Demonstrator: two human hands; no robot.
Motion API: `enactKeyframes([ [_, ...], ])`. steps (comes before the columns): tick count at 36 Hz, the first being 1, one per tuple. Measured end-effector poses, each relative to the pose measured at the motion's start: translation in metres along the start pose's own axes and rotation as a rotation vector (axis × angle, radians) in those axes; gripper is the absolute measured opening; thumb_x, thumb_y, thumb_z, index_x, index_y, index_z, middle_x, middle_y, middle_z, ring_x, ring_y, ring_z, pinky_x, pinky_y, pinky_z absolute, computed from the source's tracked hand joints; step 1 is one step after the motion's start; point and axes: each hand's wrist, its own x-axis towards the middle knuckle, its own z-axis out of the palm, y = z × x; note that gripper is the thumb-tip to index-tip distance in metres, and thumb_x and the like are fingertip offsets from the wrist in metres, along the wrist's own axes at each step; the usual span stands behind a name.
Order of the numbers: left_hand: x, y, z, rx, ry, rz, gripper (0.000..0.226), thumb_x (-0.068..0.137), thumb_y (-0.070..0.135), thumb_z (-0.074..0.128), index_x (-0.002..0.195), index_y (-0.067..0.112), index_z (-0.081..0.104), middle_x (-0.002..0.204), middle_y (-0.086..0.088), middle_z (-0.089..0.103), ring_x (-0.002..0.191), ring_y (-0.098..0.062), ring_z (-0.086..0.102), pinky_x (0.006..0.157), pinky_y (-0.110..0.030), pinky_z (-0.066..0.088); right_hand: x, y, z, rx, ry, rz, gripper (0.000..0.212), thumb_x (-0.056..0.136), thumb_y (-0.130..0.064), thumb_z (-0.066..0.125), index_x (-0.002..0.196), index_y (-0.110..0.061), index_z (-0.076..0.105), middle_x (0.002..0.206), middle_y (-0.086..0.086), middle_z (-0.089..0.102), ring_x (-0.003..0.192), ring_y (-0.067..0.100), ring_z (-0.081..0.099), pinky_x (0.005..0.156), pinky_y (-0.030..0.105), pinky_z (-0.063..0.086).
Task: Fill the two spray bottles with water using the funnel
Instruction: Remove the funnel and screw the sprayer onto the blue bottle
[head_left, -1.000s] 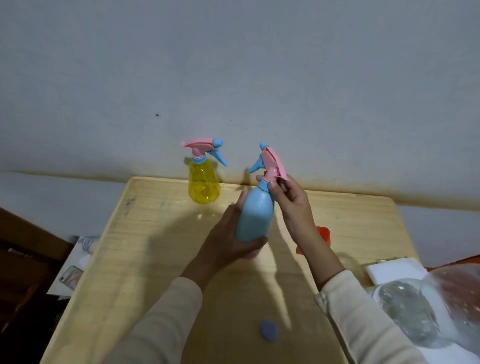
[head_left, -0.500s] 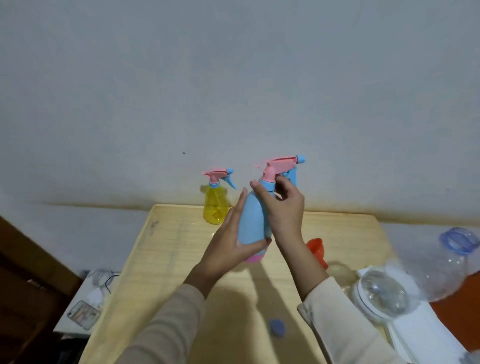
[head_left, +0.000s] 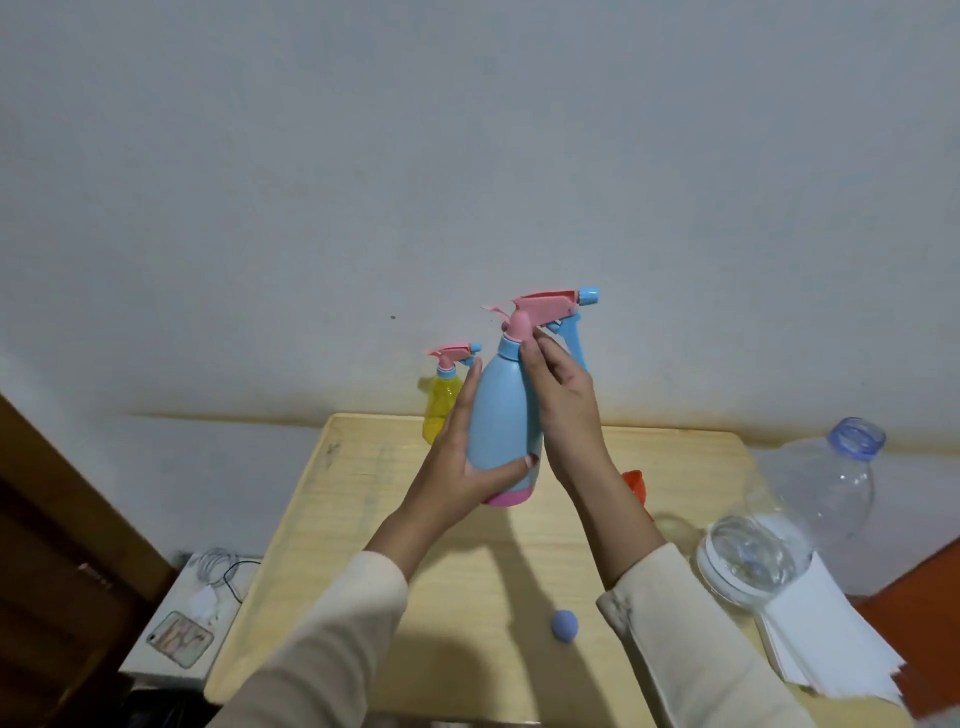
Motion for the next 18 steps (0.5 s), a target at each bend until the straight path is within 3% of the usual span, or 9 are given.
enactKeyframes([
  [4,-0.003,0.006,-0.002,-0.011,-0.020,0.004,0.102,0.062,0.054,0.071,0.137,0.064,0.004,0.142,0.010,0.037,0.118,-0.011,0.050,0.089,-0.035,0.054,-0.008,-0.004,-0.001,0.027,0.029,-0.014,0.003,0.089,-0.024,0.062,0.091,-0.022,0.061,0.082,-0.005,0.065,0.070,-0.001,0.063,0.065,0.018,0.052],
  [7,-0.004,0.007,-0.006,-0.033,-0.023,0.011,0.103,0.062,0.051,0.073,0.140,0.060,0.006,0.140,0.015,0.037,0.118,-0.007,0.050,0.091,-0.032,0.053,-0.011,-0.005,-0.004,0.022,-0.029,0.015,0.008,0.092,-0.028,0.056,0.092,-0.024,0.063,0.084,-0.002,0.065,0.076,0.008,0.062,0.072,0.028,0.051],
  [10,-0.004,0.009,-0.007,-0.046,-0.031,0.018,0.102,0.062,0.052,0.073,0.141,0.058,0.008,0.139,0.019,0.037,0.118,-0.006,0.050,0.091,-0.030,0.052,-0.011,-0.008,-0.005,0.076,-0.005,0.005,0.022,0.085,-0.016,0.067,0.106,-0.018,0.063,0.097,0.000,0.066,0.086,0.012,0.063,0.078,0.030,0.053],
  [12,-0.005,0.012,-0.006,-0.045,-0.031,0.031,0.099,0.063,0.054,0.072,0.138,0.062,0.008,0.135,0.036,0.031,0.120,-0.001,0.047,0.090,-0.024,0.051,-0.008,-0.009,-0.005,0.086,0.007,0.003,0.045,0.075,-0.018,0.075,0.116,-0.019,0.057,0.106,0.000,0.061,0.093,0.010,0.063,0.085,0.029,0.053],
  [14,-0.005,0.015,-0.006,-0.044,-0.025,0.040,0.100,0.063,0.055,0.070,0.137,0.061,0.004,0.128,0.052,0.021,0.119,0.010,0.041,0.087,-0.013,0.046,-0.007,-0.012,-0.006,0.095,-0.012,0.039,0.051,0.074,-0.028,0.071,0.121,-0.020,0.053,0.111,-0.001,0.060,0.100,0.010,0.062,0.091,0.032,0.051],
  [18,-0.005,0.018,-0.006,-0.046,-0.028,0.040,0.102,0.063,0.054,0.071,0.139,0.059,0.003,0.129,0.045,0.027,0.115,0.009,0.045,0.083,-0.013,0.048,-0.009,-0.016,-0.008,0.088,-0.007,0.051,0.019,0.088,-0.021,0.064,0.107,-0.021,0.062,0.098,-0.008,0.069,0.090,0.007,0.063,0.084,0.031,0.051],
])
